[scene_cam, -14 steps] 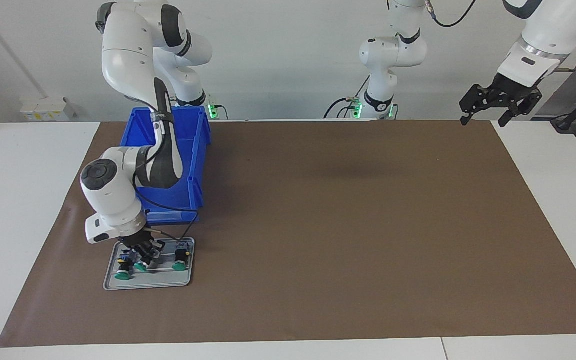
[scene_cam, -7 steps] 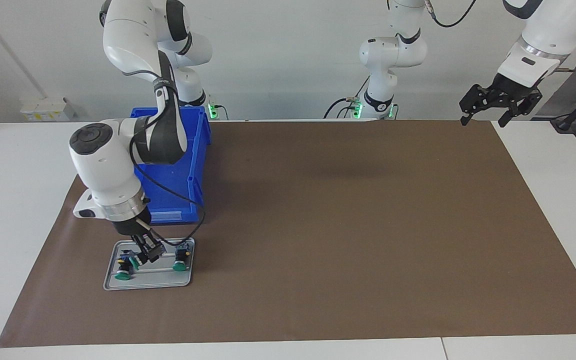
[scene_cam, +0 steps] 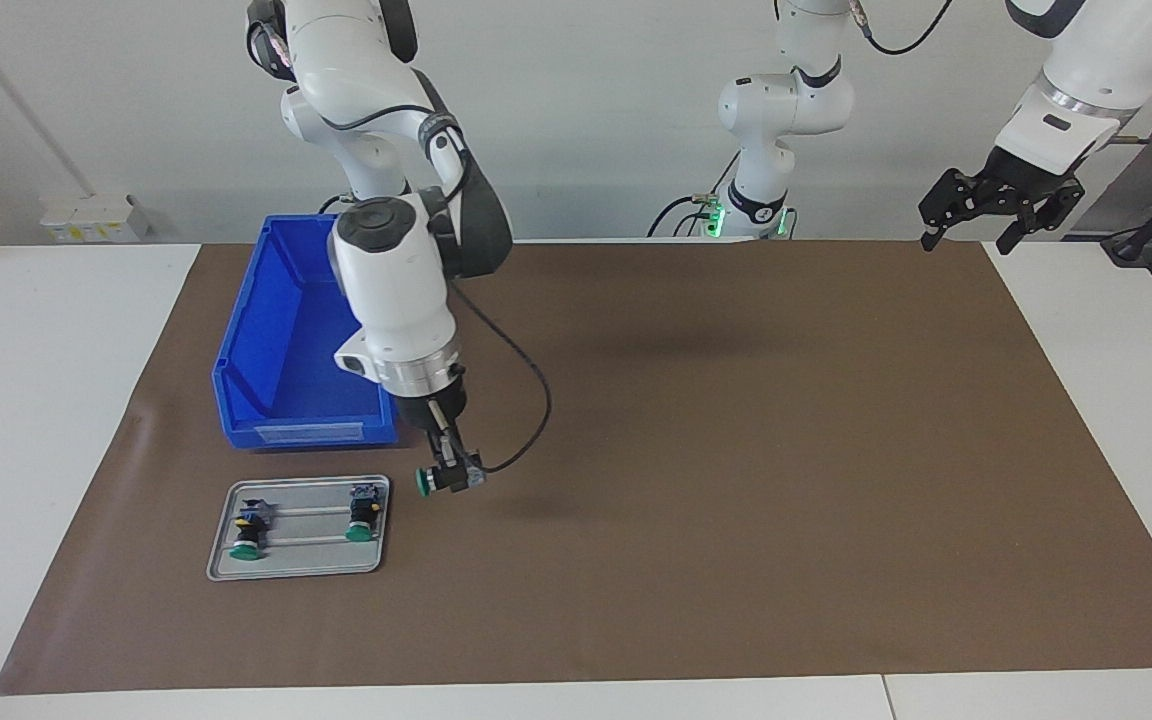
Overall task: Place and press button with both arms
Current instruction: 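Carry the green-capped part with the right gripper toward the table center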
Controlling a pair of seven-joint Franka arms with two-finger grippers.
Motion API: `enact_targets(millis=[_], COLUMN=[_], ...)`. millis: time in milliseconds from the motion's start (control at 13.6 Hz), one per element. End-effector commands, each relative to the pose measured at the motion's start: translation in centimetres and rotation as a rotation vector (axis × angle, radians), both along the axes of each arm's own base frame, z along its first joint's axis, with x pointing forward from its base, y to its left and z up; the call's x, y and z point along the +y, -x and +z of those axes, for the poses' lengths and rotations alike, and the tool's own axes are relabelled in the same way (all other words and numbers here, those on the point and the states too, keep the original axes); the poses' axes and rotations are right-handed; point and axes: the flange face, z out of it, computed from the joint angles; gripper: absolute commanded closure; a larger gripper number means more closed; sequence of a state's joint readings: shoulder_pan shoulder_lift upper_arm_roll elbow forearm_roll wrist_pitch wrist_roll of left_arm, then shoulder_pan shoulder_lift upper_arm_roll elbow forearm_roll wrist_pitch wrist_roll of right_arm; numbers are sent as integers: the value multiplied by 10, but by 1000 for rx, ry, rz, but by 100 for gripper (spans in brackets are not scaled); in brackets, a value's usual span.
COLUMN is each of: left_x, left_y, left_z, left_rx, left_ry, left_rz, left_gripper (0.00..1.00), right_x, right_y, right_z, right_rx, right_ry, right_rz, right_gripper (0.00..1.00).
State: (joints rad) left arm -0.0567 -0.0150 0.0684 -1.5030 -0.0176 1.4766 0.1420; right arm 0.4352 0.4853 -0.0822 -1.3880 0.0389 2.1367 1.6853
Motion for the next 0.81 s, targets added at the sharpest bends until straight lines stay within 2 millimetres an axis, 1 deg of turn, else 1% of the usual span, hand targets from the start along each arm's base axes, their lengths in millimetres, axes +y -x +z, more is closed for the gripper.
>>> enact_targets(millis=[0,73,147,293,367,440,513,587,733], left_x=[2,1,1,1,1,2,2,1,1], left_y=[9,9,9,9,9,9,9,9,9], left_z=[0,0,0,0,0,0,0,0,0], left_rx=[6,7,7,7,7,7,7,7,7], left_ry=[-19,-17,-17,-17,-17,-19,-19,-17,-17], left_rz=[11,11,11,11,11,11,11,11,11], left_gripper=[0,0,0,0,0,0,0,0,0], right_x=[59,84,117,154,167,174,186,191,194], right_y=[27,41,59,78,88,99,116,123,131], right_z=[-13,-21,-37,-69,-81,-95,-108,-118,-134], right_rx=[27,42,64,75,71,89,108,116,111], right_ry=[-59,-52,-49,-3,24,40,59,64,41], right_rz=[-136,-155,-159,-192,-208,-219,-200,-205,-252], right_gripper=[100,100,100,100,100,100,100,100,100])
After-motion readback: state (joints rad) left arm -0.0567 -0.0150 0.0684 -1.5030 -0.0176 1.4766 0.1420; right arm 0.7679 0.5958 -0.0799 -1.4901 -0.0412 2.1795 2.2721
